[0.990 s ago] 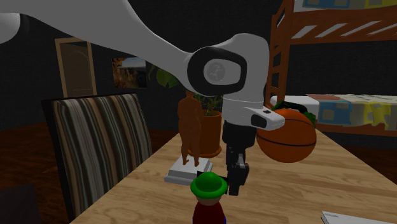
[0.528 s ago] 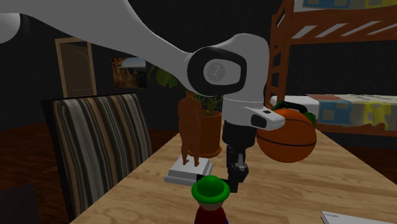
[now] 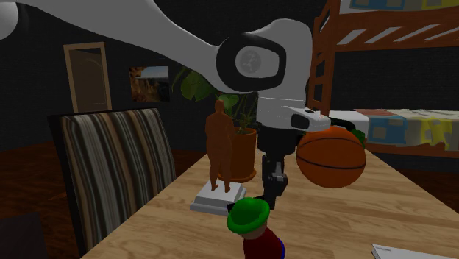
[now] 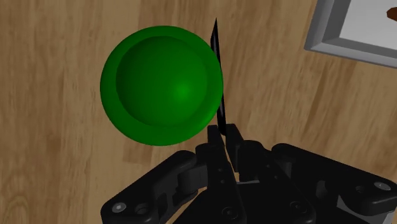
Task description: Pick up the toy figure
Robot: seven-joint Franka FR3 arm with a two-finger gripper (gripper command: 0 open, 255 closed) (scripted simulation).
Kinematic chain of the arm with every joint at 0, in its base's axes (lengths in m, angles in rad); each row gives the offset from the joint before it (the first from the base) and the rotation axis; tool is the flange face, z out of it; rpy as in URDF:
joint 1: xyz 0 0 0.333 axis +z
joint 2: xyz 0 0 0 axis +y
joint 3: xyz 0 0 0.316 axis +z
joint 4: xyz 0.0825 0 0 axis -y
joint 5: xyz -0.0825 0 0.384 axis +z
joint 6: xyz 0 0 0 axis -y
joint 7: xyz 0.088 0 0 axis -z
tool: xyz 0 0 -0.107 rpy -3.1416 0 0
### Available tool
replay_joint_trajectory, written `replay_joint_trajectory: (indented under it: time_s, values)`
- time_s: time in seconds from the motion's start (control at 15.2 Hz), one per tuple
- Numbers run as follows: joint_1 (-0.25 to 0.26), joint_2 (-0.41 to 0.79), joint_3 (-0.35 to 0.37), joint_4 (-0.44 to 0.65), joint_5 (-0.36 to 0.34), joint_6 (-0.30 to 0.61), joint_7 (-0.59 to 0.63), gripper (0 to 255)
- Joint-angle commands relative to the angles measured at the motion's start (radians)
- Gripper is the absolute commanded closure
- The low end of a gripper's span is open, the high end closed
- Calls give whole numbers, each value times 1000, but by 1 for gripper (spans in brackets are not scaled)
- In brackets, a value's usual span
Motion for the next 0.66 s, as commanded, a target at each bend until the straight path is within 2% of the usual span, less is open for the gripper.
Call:
replay_joint_trajectory:
  time_s: [0.0, 0.59]
  values:
    - [-1, -9, -1, 11, -1, -19, 0, 255]
    - [-2, -41, -3, 51, -4, -91, 3, 255]
